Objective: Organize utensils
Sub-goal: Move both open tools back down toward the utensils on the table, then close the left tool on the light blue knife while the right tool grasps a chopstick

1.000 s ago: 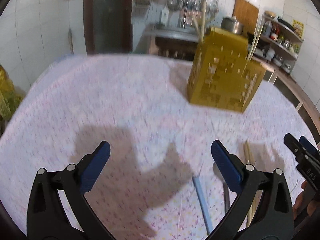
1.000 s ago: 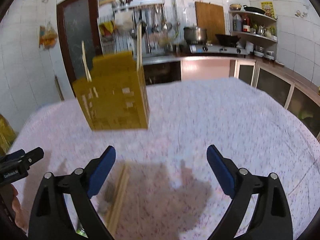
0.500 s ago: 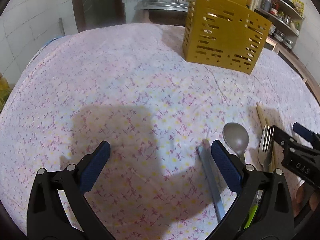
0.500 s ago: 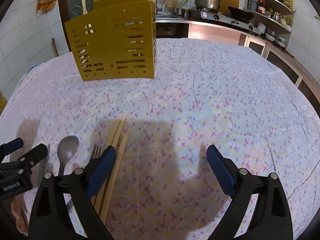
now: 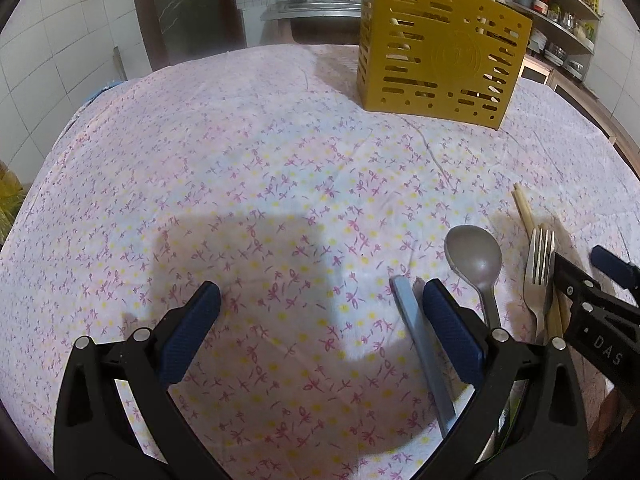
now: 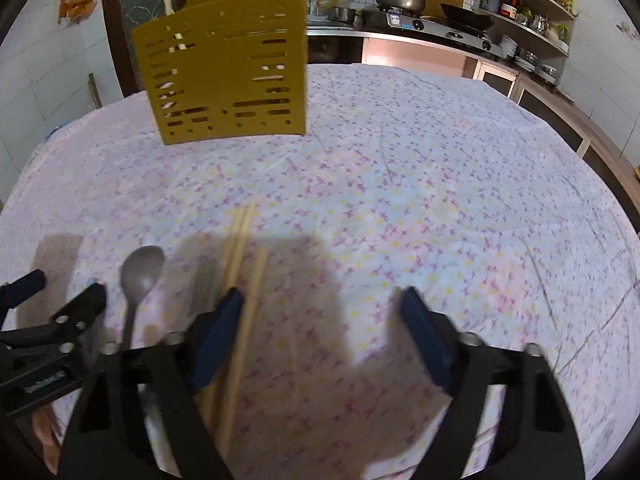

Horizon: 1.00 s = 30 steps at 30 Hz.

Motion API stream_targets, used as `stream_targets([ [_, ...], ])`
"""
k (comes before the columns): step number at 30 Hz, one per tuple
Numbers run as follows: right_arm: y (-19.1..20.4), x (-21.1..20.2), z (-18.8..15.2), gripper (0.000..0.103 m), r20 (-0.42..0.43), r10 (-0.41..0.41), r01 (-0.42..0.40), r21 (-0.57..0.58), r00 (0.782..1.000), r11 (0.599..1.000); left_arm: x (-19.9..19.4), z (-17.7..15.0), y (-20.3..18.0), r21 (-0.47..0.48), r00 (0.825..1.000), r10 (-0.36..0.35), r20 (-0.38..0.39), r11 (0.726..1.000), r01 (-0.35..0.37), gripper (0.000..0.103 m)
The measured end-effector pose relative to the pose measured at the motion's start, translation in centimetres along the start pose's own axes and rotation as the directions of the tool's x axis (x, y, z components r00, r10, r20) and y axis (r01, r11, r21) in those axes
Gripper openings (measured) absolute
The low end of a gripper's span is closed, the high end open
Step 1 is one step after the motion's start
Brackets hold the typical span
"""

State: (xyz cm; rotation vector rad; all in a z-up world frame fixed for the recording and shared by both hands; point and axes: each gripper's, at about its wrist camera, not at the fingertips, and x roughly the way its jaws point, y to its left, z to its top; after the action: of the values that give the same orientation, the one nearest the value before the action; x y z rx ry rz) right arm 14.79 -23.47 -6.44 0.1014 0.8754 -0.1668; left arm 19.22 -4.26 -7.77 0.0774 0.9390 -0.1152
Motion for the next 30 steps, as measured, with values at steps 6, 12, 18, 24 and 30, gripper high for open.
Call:
stream_targets([
  [6, 0.9, -0.5, -0.2, 0.024, 0.017, 0.042, -0.042, -0.032, 0.999, 0.999, 0.0, 0.0, 0.0, -0.001, 1.000, 0.000, -0.003, 1.000, 0.000, 0.098],
  [12, 0.6, -0.5, 0.3, 0.010, 0.002, 0.067, -0.067, -0.085, 0.998, 0.994, 0.1, 0.0, -0.2, -0.002, 1.000, 0.010, -0.008, 1.000, -0.010, 0.099],
  [18, -0.4, -0.3, 1.2, 0.008, -0.014, 0.088, -0.089, -0.116, 0.996, 0.989, 0.2, 0.2, -0.1, -0.009, 1.000, 0.016, -0.014, 1.000, -0.016, 0.098],
  [24, -1.5, 0.3, 1.5, 0.008, -0.017, 0.139, -0.140, -0.073, 0.990, 0.987, -0.4, -0.1, -0.5, -0.029, 1.000, 0.011, -0.029, 1.000, -0.011, 0.094],
  [30, -1.3, 0.3, 1.0, 0.009, 0.004, 0.133, -0.132, -0.056, 0.991, 0.990, -1.8, -1.4, -1.6, -0.019, 1.000, 0.005, -0.008, 1.000, -0.005, 0.071],
])
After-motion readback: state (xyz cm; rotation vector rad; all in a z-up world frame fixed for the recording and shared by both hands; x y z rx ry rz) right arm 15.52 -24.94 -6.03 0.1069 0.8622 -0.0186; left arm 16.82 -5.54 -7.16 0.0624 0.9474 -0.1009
